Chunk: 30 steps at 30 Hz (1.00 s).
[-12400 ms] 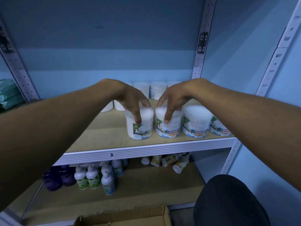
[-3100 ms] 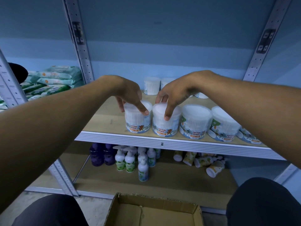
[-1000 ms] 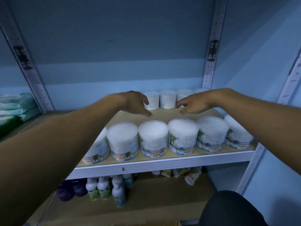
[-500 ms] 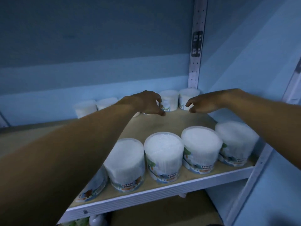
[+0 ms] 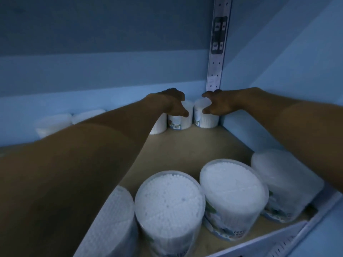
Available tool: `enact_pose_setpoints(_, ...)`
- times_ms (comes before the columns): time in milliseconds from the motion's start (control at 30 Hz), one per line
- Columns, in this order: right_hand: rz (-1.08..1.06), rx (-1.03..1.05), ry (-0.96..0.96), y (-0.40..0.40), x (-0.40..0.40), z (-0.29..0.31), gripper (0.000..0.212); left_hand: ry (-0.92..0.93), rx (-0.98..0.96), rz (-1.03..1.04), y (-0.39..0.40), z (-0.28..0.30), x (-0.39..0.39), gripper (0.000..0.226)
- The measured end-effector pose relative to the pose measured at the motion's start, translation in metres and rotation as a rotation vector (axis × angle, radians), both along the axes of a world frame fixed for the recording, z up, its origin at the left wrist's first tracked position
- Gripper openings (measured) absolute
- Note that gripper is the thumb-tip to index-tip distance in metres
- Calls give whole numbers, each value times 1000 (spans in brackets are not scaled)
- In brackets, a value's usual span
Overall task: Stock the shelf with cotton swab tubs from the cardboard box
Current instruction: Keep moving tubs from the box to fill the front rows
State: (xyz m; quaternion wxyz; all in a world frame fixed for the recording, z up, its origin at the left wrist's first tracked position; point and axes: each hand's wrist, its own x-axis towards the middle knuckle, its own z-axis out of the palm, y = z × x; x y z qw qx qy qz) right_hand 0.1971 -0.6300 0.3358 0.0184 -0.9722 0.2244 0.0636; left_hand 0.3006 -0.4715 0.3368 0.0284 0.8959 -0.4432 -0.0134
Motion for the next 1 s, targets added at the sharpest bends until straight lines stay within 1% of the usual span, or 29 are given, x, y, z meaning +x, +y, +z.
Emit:
enact_pose_setpoints(233,-24,-4,-30,-10,16,-1,82,-24,16,-2,-17,-7,13,78)
enact_pose_setpoints(367,-20,-70,-40,-8,22,0,80,-50,23,-9,-23,-5,16,79)
enact_pose_setpoints(700,27,-163,20,-3,21,1,76,-49,15,21,-31,-3,13,76)
enact_pose_setpoints(1000,48,-130,18,5,4,8,70,-44,86,41,-29,3,5,73)
